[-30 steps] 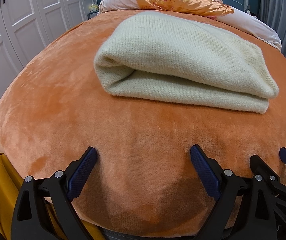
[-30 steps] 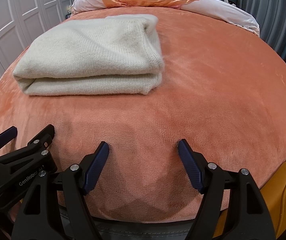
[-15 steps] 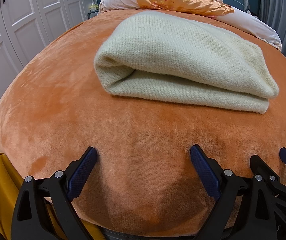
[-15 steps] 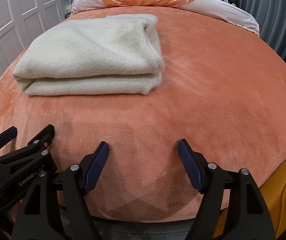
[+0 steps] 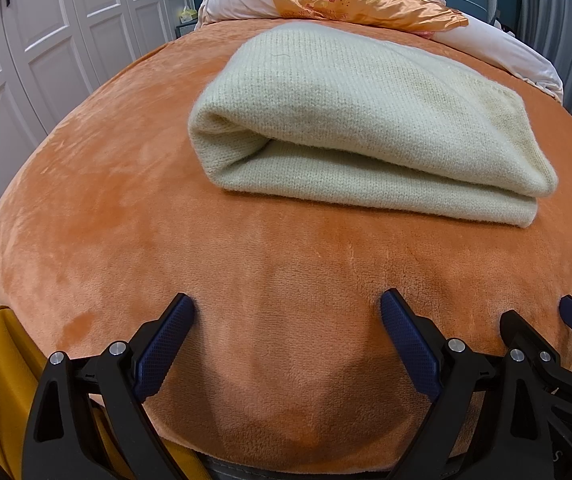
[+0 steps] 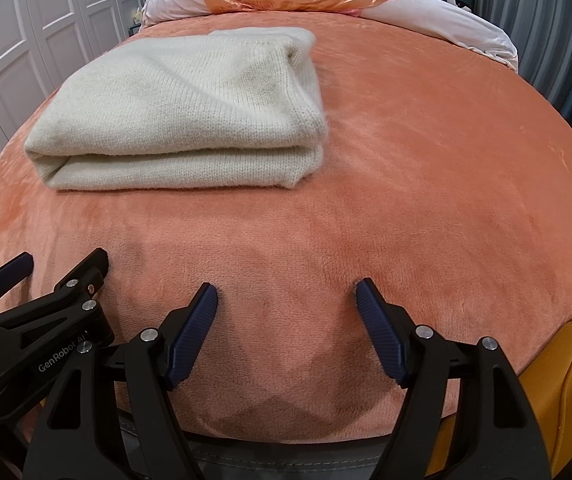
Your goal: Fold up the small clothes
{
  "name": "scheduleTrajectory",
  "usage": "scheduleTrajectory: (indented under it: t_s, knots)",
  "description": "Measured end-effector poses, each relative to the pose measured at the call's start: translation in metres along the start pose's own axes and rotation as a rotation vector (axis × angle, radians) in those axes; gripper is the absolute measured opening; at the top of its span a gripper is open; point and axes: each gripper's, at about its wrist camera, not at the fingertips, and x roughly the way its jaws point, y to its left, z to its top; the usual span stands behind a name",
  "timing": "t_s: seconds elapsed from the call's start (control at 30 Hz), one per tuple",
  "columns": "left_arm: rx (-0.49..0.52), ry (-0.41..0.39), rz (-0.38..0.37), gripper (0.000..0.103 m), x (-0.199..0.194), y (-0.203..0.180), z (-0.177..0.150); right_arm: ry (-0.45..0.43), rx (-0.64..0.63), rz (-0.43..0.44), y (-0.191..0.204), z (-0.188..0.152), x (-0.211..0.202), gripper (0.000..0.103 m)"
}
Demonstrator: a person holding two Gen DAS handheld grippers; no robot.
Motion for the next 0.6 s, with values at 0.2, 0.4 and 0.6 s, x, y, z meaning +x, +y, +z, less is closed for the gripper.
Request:
scheduleTrajectory:
  t_s: [0.2, 0.4, 0.6]
  knots:
    - [0.000, 0.000, 0.000, 0.093, -0.0001, -0.0004, -0.0001, 0.000, 0.000, 0.000, -0.0002, 0.0003, 0.0000, 0.070]
    - [0.000, 0.000, 0.000, 0.093, -0.0002, -0.0007, -0.0003, 0.000, 0.000, 0.000, -0.0003, 0.0003, 0.0000, 0.070]
    - [0.000, 0.000, 0.000, 0.093, -0.0001, 0.0000, 0.0001, 0.000, -0.001, 0.001, -0.0008, 0.0007, 0.0003, 0.070]
